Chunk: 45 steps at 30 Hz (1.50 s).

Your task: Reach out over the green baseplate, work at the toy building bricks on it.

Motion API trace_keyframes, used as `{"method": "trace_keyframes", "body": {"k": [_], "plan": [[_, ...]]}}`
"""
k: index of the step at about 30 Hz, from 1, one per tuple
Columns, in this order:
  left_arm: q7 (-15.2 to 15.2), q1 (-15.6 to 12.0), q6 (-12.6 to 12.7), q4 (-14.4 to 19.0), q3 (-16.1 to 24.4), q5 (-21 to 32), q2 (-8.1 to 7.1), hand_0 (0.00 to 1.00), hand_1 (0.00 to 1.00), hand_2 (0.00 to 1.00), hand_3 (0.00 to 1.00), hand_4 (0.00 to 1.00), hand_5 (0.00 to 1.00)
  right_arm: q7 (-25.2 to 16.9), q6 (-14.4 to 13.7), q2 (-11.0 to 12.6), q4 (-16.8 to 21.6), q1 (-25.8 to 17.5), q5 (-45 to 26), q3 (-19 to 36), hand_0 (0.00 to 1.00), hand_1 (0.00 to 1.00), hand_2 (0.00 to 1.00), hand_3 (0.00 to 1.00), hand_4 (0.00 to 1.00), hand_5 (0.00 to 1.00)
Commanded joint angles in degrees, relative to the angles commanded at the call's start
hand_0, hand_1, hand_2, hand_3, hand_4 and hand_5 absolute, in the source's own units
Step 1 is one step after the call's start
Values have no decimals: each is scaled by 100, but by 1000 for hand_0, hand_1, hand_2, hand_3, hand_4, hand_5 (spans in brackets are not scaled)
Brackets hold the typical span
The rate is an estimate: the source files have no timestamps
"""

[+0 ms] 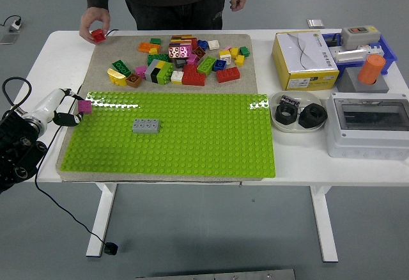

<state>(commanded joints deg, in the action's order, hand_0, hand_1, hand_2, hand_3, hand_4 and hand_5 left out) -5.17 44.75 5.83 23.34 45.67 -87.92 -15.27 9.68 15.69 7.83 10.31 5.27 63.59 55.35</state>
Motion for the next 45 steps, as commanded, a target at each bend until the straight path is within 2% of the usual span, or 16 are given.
{"method": "trace_keyframes", "body": {"k": [8, 16, 22, 27, 36, 45], "plan": [[93, -57, -51, 790, 0, 167, -173, 914, 969, 969, 457, 616, 2, 1, -12, 19, 0, -50, 95, 156, 579, 652, 735, 774, 526, 998], [461, -375, -275, 1924, -212, 347, -357, 912, 970, 968, 456, 624, 2, 3, -21, 55, 0, -102, 189, 379, 580, 650, 726, 772, 527, 998], [779, -575, -446, 2782, -309, 420, -384, 913, 971, 971, 456, 627, 2, 9, -18, 81, 0, -113, 276, 520, 579, 651, 724, 772, 526, 998], [947, -642, -552, 3331, -270, 325, -395, 916, 971, 971, 455, 634, 2, 15, -17, 88, 0, -124, 331, 596, 579, 648, 722, 770, 526, 998], [1164, -777, -798, 3385, -60, 129, -397, 918, 973, 970, 456, 642, 2, 11, -22, 77, 0, -150, 353, 651, 579, 649, 711, 770, 526, 998], [1215, -815, -922, 3208, 13, 36, -407, 917, 972, 970, 457, 654, 2, 8, -23, 73, 0, -147, 332, 628, 579, 649, 711, 770, 528, 998]]}}
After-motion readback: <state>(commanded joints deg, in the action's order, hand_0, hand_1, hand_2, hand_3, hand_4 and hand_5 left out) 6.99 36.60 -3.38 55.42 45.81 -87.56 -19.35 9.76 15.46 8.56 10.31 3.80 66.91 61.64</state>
